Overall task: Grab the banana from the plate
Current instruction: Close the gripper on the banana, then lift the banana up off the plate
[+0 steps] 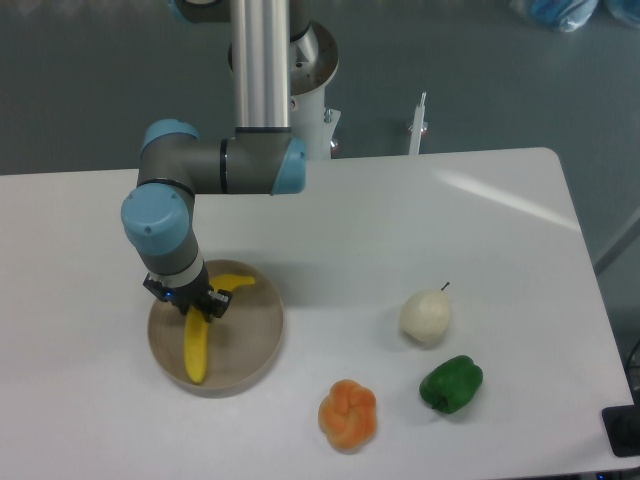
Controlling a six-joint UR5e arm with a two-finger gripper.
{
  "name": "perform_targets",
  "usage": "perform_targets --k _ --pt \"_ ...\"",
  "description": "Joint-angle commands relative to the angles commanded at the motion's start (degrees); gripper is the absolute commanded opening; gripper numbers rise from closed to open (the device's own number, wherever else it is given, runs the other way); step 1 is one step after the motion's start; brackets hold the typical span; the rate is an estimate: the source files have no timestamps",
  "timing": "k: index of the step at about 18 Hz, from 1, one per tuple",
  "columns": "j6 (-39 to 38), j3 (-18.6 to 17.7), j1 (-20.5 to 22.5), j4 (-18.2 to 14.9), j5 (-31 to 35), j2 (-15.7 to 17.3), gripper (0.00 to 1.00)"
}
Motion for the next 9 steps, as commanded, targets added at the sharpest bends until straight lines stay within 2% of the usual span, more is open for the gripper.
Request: perform_targets --k 6,9 --pt "0.53 0.79 0.44 0.00 0.09 1.05 0.32" --pt "3.07 1.40 3.85 -0.26 0.17 4.30 0.32"
